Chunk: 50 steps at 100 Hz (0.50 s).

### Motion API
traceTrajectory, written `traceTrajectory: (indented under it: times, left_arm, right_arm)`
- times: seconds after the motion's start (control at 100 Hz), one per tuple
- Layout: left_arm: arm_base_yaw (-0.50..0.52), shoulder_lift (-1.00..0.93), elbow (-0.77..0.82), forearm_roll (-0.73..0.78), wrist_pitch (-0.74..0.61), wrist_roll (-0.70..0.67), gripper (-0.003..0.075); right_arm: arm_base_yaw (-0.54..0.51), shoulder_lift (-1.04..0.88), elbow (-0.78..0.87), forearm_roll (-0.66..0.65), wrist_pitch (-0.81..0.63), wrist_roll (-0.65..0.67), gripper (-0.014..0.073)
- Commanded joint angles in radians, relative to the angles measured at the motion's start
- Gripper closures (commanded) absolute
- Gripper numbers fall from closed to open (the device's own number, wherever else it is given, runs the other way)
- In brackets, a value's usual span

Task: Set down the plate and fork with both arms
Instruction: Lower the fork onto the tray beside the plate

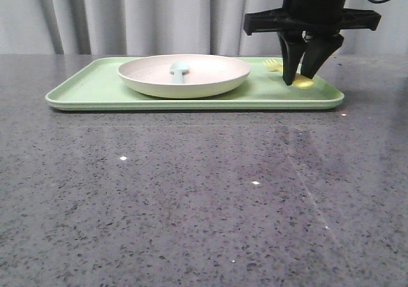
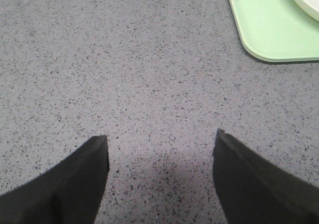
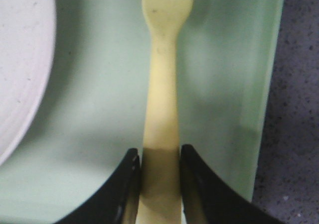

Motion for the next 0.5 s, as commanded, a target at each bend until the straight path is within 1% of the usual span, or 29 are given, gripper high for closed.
traceTrajectory:
  times: [0.0, 0.49]
  left_arm:
    - [0.003, -0.001, -0.025, -0.009, -0.069, -0.010, 0.0282]
    - [0.003, -0.001, -0.025, -0.009, -0.069, -0.010, 0.0282]
  right_arm:
    - [-0.007, -0.065, -0.019, -0.002, -0.043, -0.002, 0.0568]
    - [-0.007, -0.055, -0.019, -0.001, -0.060, -0.002, 0.0568]
